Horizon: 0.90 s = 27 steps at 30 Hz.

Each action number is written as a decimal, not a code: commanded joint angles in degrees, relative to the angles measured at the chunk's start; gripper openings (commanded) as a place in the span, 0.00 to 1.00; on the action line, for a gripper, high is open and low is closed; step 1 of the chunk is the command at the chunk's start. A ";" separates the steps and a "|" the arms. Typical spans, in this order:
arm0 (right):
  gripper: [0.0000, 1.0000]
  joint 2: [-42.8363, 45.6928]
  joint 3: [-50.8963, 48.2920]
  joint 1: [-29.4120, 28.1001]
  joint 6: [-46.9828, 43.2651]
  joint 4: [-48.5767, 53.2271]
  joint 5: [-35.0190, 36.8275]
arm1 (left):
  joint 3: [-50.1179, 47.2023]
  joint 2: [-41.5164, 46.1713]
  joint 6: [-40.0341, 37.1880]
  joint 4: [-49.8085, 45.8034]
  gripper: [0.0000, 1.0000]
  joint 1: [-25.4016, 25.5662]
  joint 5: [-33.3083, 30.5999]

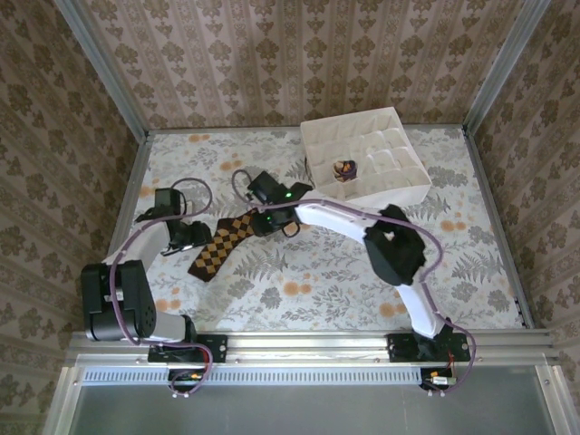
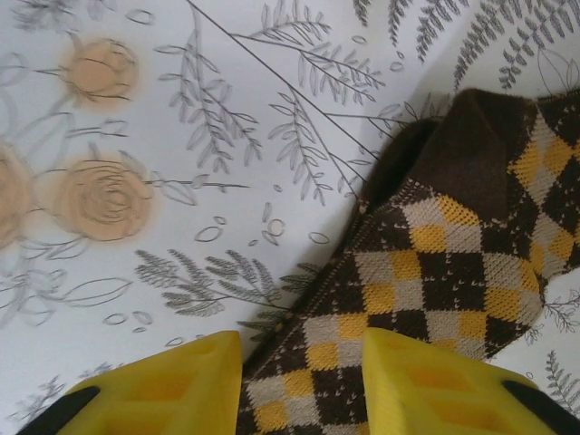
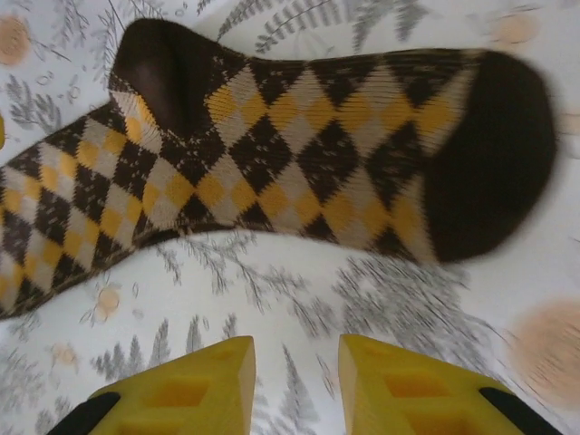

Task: Roll the socks

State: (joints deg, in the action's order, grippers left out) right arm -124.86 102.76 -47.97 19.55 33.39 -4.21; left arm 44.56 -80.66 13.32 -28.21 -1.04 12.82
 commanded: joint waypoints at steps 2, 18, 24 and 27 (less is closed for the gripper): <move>0.29 -6.38 8.43 0.41 -2.58 2.39 1.40 | -0.05 -4.65 4.08 2.79 0.33 0.97 2.74; 0.28 -10.29 7.98 11.93 -17.42 4.83 0.12 | 0.52 -14.21 25.38 15.98 0.33 26.84 -3.63; 0.28 -5.20 1.88 15.35 -22.79 2.80 -3.52 | 3.37 -13.56 28.28 15.03 0.36 34.62 -8.31; 0.28 1.73 -4.86 15.18 -24.89 -2.17 -5.48 | 6.10 -11.41 24.14 9.33 0.40 32.55 -8.94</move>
State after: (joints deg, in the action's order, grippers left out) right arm -130.06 102.50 -32.05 -0.99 33.30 -6.57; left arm 48.05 -93.49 38.54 -12.53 33.41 6.61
